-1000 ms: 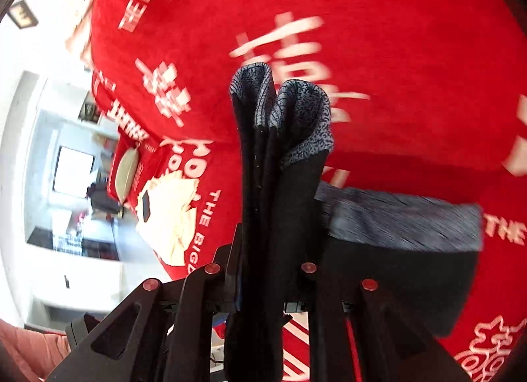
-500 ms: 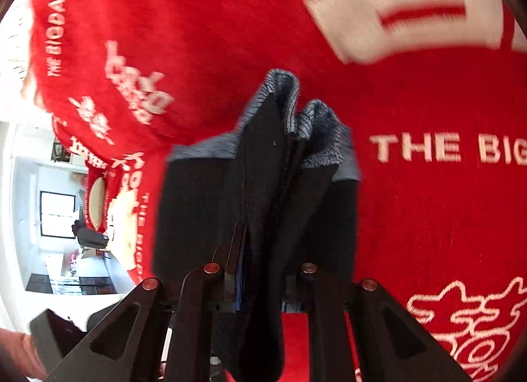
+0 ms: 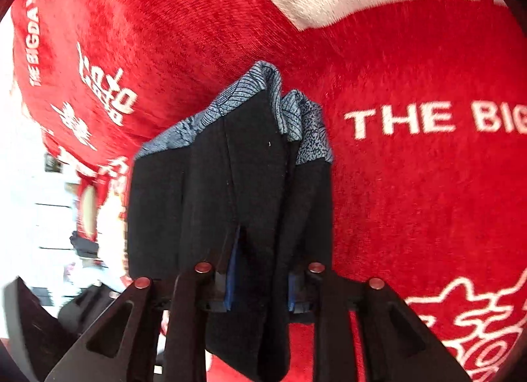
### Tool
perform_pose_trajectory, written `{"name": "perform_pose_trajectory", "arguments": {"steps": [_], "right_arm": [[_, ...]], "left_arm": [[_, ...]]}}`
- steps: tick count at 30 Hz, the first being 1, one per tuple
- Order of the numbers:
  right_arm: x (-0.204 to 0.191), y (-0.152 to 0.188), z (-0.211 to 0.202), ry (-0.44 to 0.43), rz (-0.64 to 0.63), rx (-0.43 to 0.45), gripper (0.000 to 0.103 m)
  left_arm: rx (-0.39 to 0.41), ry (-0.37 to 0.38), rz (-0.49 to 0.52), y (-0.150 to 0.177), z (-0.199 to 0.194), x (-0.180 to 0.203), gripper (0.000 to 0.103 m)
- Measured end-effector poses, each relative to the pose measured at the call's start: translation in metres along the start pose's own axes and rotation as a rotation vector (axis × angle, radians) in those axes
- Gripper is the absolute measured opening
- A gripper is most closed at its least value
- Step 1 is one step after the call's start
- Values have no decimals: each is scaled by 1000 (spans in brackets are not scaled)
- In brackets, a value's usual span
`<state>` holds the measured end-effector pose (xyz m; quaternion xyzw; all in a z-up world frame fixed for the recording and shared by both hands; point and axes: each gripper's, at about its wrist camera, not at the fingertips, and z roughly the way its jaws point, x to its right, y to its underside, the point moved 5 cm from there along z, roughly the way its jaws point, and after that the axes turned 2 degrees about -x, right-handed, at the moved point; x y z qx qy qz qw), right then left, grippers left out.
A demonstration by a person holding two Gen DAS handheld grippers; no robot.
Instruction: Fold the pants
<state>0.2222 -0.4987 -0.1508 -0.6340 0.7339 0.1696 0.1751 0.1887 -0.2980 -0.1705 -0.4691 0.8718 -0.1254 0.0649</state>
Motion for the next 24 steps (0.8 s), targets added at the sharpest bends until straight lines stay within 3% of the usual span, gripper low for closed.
{"name": "perform_pose_trajectory", "arguments": {"steps": [1,3,6,9,11,14,15,16,18,21,24], "right_arm": [[-3,1,-2,47,-12,-1,36],[-6,3,-5,140,-29,-7,53],[-10,10,-16,249,-54,14,55],[-16,16,-37,360,-72,89,55],[-24,19,-47,366,-70,126,54],[-39,22,-50,326,-85,145,36],[-43,24,-46,315,-93,135,35],[-47,26,-41,308,-104,121,34],[-49,31,-29,311,-115,92,32],[-38,43,-6,346,-121,42,32],[-28,50,-2,313,-68,49,32]], "left_arm": [[-1,-1,-31,-2,-2,-9,53],[-4,-15,-106,-5,-5,-34,53],[-19,-36,-181,-6,-2,-66,53],[-26,-63,-248,0,0,-94,53],[-30,-72,-280,4,5,-107,53],[-67,-61,-325,18,17,-119,54],[-72,-58,-330,21,21,-119,56],[-76,-57,-329,24,23,-119,64],[-68,-40,-318,29,28,-113,71],[-71,-37,-309,34,37,-110,71],[-68,-20,-322,36,33,-112,71]]}}
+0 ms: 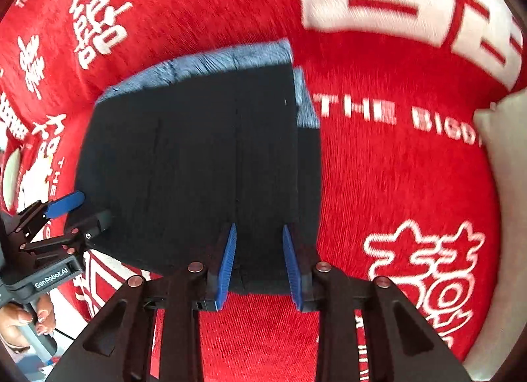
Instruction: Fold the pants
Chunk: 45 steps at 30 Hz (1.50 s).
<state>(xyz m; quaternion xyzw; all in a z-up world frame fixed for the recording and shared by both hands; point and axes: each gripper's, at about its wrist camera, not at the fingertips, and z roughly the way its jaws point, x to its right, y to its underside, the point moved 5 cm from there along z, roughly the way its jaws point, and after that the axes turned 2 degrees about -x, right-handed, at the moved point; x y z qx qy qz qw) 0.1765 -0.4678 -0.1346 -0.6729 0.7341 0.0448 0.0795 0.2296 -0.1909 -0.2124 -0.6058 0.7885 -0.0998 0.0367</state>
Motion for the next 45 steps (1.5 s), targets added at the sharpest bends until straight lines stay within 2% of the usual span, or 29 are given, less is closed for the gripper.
{"name": "perform_pose_trajectory", "arguments": {"steps": [3,6,8,11,13,14,15,19,23,25,27,40,45], "right_arm": [[1,2,1,2,11,-5,32],[-2,2,3,24,-13,-3,32],[-4,2,5,23,-10,-1,32],[-2,3,5,13,2,6,32],[-2,4,6,11,2,10,32],[-2,4,5,11,2,11,32],[-2,6,5,11,1,12,32],[-2,8,6,12,-1,18,32],[2,9,2,4,17,18,33],[5,7,-3,0,27,21,39],[10,9,-7,4,39,23,52],[19,16,-19,23,82,18,56],[20,15,-19,24,87,18,59]], "left_arm": [[13,35,-35,-14,-13,-11,71],[77,16,-66,-49,-24,-32,71],[93,-12,-106,-75,-22,-49,71],[48,-35,-165,-96,3,-71,71],[3,-11,-205,-101,27,-79,73],[-13,-15,-217,-102,39,-82,76],[-19,-33,-221,-99,45,-84,85],[-8,-6,-254,-89,56,-90,92],[-9,37,-290,-82,47,-96,91],[-11,28,-273,-77,38,-96,91],[-16,30,-256,-73,33,-94,91],[-28,49,-220,-63,1,-72,91],[-35,84,-193,-61,-2,-70,91]]}}
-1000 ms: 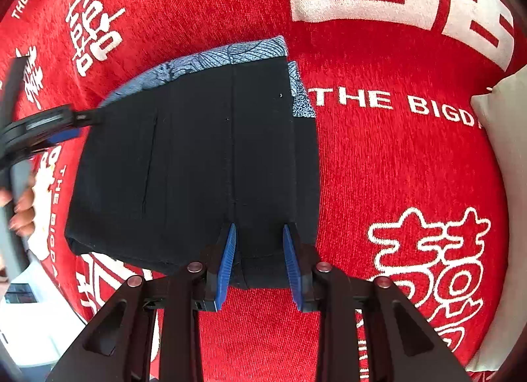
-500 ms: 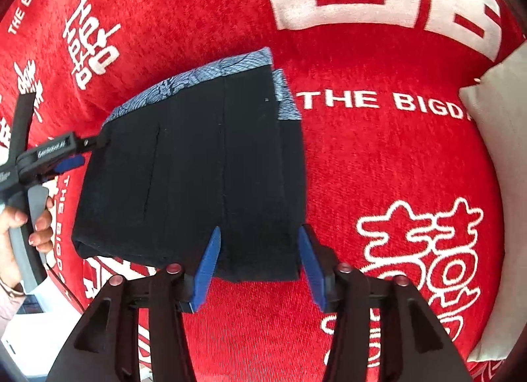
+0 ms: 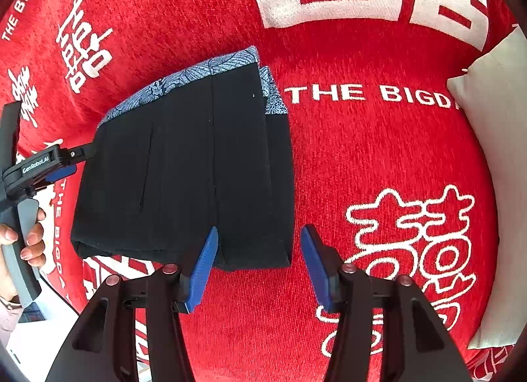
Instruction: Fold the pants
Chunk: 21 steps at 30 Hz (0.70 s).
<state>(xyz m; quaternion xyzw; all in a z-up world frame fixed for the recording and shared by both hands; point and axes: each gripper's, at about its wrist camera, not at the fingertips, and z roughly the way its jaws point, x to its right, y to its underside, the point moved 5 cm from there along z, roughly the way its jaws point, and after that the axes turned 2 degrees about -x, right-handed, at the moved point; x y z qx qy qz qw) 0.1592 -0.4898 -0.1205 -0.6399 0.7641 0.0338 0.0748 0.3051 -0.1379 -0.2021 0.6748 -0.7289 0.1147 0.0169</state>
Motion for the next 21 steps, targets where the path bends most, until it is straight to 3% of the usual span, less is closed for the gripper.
{"name": "perform_pose_trajectory", "arguments": {"steps": [5,9,14,19,21], "right_arm": [[5,-6,0,-37,13,-3,67],[11,-17,-4,-132,21,12,80],[32,-38,7,-225,74,2,80],[45,-52,40,-394,140,-83,80],[46,-51,51,-424,145,-107,80]], "left_arm": [[-21,77,27,4,2,-4,92],[-62,167,31,6,5,-12,92],[-115,245,33,1,18,-24,92],[-177,303,80,0,35,-22,92],[-194,301,101,0,41,-20,92]]}}
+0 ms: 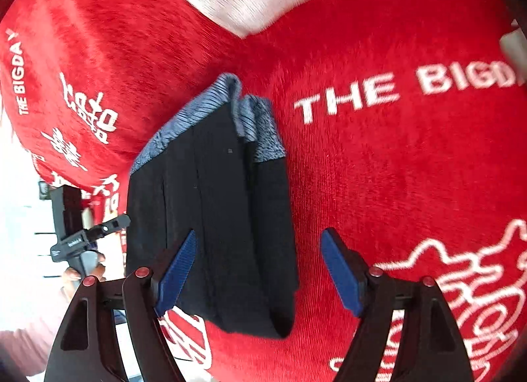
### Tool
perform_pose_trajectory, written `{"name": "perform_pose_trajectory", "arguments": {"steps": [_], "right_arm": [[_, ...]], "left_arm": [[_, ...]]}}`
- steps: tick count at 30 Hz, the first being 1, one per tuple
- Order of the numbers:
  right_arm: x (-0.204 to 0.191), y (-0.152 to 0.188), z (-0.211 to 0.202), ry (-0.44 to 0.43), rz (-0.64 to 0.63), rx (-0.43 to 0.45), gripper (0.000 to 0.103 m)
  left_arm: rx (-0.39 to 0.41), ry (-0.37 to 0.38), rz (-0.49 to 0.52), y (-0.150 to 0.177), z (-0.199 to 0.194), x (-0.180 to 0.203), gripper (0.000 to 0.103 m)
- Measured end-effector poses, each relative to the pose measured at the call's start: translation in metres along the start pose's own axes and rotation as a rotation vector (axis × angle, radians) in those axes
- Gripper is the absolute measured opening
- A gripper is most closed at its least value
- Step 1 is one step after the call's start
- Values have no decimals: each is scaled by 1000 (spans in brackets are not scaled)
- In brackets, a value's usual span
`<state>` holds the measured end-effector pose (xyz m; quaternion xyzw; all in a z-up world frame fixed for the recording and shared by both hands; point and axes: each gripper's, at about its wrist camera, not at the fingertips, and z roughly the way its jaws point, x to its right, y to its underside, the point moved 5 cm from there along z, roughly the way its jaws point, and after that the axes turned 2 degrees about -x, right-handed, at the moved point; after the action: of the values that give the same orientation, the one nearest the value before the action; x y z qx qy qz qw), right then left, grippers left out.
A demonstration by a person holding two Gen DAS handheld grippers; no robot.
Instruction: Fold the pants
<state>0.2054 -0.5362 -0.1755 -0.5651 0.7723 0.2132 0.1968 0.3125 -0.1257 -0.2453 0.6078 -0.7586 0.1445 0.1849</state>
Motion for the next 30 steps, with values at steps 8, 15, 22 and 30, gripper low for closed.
{"name": "perform_pose_trajectory", "arguments": {"steps": [8,15,22,30], "right_arm": [[-1,-11,30,-162,-40,-78,80],[-14,-18,45,-149,-47,-97,69],[-26,-12,26,-168,-18,-62,44],[-44,10,5,-205,2,-53,43]], "left_arm": [[-63,100,25,-5,25,7,92],[-21,80,45,-1,27,19,84],[47,59,58,7,1,25,64],[65,73,85,30,-36,36,62]]}}
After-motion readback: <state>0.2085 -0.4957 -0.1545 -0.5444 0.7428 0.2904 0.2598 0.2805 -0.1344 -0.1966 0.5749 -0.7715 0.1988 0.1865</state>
